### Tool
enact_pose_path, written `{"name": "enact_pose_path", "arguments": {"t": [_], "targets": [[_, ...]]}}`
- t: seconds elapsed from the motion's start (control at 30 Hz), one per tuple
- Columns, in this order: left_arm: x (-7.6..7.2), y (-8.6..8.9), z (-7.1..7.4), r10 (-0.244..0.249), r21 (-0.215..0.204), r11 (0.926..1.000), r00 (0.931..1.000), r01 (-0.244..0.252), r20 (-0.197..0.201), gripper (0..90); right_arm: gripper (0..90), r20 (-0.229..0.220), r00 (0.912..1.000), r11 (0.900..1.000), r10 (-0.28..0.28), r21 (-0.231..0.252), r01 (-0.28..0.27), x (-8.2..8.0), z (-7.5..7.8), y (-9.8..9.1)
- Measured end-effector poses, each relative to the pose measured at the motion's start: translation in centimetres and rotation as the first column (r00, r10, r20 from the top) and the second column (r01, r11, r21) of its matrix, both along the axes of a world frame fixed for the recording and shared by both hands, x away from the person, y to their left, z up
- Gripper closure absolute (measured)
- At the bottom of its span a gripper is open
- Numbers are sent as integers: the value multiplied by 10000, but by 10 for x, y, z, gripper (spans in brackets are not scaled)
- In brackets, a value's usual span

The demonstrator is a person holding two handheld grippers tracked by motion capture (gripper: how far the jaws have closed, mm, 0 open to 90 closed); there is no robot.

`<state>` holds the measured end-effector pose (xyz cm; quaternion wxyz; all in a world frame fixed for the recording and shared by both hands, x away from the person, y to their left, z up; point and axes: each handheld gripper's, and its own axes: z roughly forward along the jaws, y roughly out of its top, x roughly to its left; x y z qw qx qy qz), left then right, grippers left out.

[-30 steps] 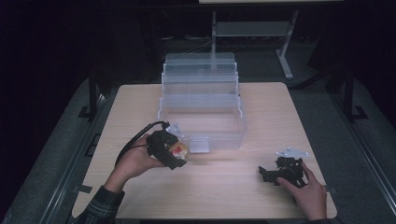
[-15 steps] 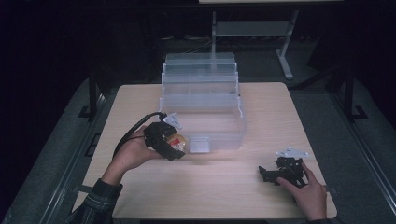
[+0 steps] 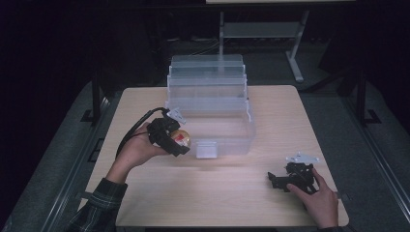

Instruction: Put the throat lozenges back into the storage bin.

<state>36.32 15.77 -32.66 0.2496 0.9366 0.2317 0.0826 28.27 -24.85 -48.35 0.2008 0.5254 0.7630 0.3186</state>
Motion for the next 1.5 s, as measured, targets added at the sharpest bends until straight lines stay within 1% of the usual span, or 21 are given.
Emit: {"name": "enact_pose_path", "arguments": {"t": [0.1, 0.2, 0.23, 0.27, 0.33, 0.53, 0.57, 0.63, 0.67, 0.73, 1.0, 1.1, 1.23, 1.37, 1.5], "targets": [[4, 1, 1, 14, 50, 10000, 10000, -14, 40, 196, 0, -3, 10000, 10000, -6, 0, 6, 0, 0, 0], [7, 2, 2, 106, -4, 9999, 9999, -106, 82, 196, 0, -4, 10000, 10000, -8, 2, 8, 0, 0, 0], [8, 2, 2, 189, 17, 9998, 9998, -189, 104, 196, 0, -1, 10000, 10000, -6, 0, 6, 0, 0, 0], [10, 3, 2, 155, 79, 9998, 9998, -156, 113, 196, 0, -2, 10000, 10000, -6, -1, 6, 0, 0, 0], [11, 3, 2, 280, 30, 9996, 9995, -280, 116, 195, 0, -2, 10000, 10000, -7, 1, 7, 0, 0, 0], [21, 5, 3, 465, 74, 9989, 9988, -466, 145, 196, 0, -1, 10000, 10000, -3, -2, 3, 0, 0, 0], [23, 6, 4, 502, 119, 9987, 9987, -503, 97, 196, 0, -4, 10000, 10000, -6, 2, 6, 0, 0, 0], [25, 6, 4, 583, 110, 9982, 9982, -585, 161, 196, 0, -3, 10000, 10000, -4, -1, 4, 0, 0, 0], [26, 6, 4, 581, 137, 9982, 9983, -582, 96, 195, 0, 3, 10000, 10000, 1, -5, -1, 0, 0, 0], [30, 6, 5, 628, 247, 9977, 9980, -630, 119, 196, 0, -4, 10000, 10000, -6, 12, 6, 0, 0, 0], [42, 10, 8, 917, 204, 9955, 9955, -922, 238, 195, 0, 0, 10000, 10000, 18, -2, -18, 0, 0, 0], [46, 12, 6, 994, 169, 9949, 9947, -999, 244, 195, 0, -9, 10000, 10000, -13, -1, 13, 0, 0, 0], [51, 16, 4, 1080, 223, 9939, 9939, -1085, 217, 196, 0, -4, 10000, 10000, -4, -7, 4, 0, 0, 0], [56, 18, 1, 1116, 153, 9936, 9936, -1119, 192, 195, 0, -2, 10000, 10000, -8, -4, 8, 0, 0, 0], [61, 20, -2, 1130, 228, 9933, 9934, -1134, 197, 195, 0, -3, 10000, 10000, -10, -3, 10, 0, 0, 0]]}}
